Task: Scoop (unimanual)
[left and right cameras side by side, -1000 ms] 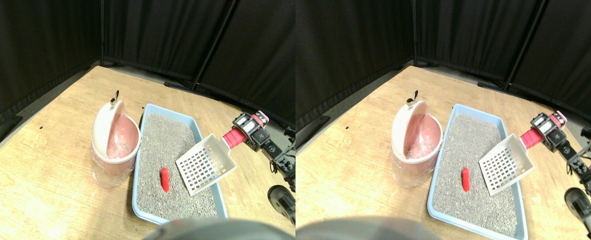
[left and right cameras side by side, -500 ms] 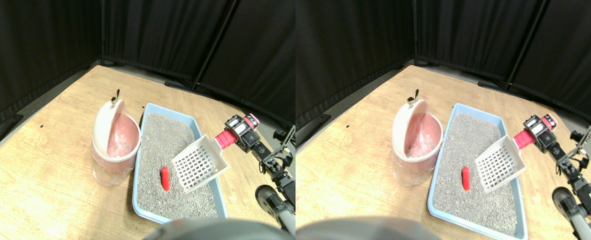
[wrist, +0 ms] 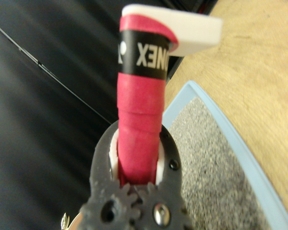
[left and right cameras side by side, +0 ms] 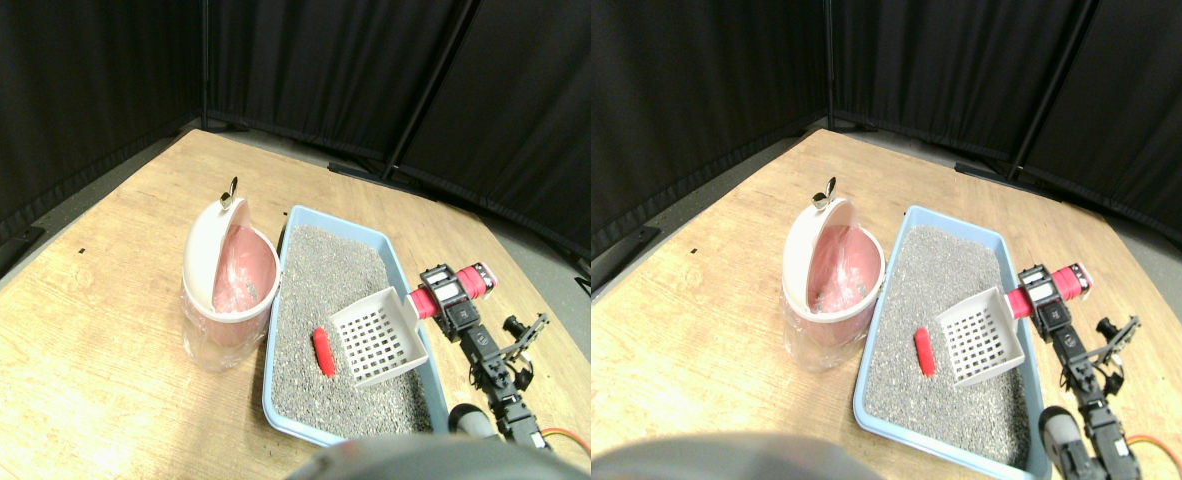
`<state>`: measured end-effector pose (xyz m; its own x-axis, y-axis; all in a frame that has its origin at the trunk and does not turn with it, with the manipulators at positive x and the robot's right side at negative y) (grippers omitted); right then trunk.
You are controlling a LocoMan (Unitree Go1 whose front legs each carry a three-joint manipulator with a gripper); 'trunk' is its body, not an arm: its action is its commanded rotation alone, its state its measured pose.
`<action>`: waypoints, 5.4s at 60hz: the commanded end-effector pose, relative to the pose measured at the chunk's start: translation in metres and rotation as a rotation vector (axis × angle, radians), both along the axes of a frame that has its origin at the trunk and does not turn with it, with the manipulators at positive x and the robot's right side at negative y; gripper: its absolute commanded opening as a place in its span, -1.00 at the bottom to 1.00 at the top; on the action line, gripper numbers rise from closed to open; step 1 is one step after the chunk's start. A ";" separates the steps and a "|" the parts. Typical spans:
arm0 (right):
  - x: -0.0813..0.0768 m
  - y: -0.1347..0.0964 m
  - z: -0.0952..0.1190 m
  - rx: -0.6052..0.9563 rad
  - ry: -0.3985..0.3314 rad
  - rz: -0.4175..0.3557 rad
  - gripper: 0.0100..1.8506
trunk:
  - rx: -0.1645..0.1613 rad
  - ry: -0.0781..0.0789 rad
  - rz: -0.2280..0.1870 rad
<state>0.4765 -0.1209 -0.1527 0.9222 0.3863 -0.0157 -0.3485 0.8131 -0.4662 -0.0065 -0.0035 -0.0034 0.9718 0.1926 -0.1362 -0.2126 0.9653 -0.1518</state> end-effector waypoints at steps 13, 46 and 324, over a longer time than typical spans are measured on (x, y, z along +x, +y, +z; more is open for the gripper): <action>-0.011 0.021 -0.034 0.138 0.201 0.082 -0.95 | -0.021 0.039 0.016; 0.015 -0.014 -0.029 0.577 0.230 -0.100 -0.95 | -0.027 0.036 0.013; 0.062 0.033 0.070 0.511 0.211 -0.059 -0.95 | -0.071 -0.020 0.221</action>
<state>0.5389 -0.0932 -0.0917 0.9422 0.3286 -0.0662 -0.3242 0.9435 0.0687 -0.0028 0.0037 -0.0033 0.9188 0.3668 -0.1455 -0.3925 0.8881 -0.2392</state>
